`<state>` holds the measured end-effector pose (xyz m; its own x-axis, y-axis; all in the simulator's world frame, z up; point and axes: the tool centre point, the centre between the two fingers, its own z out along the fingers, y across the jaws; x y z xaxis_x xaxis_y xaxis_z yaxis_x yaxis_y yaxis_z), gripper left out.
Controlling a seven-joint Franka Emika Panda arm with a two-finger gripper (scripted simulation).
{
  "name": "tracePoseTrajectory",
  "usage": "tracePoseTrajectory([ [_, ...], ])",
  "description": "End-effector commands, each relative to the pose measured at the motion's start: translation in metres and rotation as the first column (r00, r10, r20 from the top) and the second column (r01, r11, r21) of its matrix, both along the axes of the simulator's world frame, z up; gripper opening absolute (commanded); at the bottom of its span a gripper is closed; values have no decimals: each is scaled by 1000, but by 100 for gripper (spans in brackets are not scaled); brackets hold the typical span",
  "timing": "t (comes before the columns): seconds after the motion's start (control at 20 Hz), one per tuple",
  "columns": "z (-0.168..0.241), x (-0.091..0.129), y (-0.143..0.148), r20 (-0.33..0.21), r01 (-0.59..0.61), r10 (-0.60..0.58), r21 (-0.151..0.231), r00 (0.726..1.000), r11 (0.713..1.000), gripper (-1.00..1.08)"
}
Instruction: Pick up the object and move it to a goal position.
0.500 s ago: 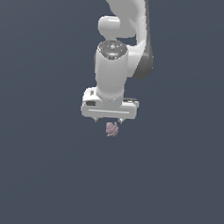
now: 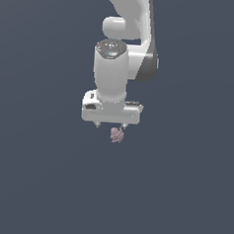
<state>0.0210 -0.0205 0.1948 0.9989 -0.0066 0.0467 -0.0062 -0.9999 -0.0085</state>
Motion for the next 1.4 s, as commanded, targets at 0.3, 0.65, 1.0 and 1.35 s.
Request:
tracePoseTrajectory([
  [0.3,-9,-3,2,-4,-15,15,0,1000,1000,100],
  [0.65,-52,-22,13,-23,-89,89,-7,996,996,100],
  [1.0,-94,-46,25,-42,-167,166,-9,985,986,100],
  [1.35,-104,-52,28,-47,-184,184,-8,982,983,100],
])
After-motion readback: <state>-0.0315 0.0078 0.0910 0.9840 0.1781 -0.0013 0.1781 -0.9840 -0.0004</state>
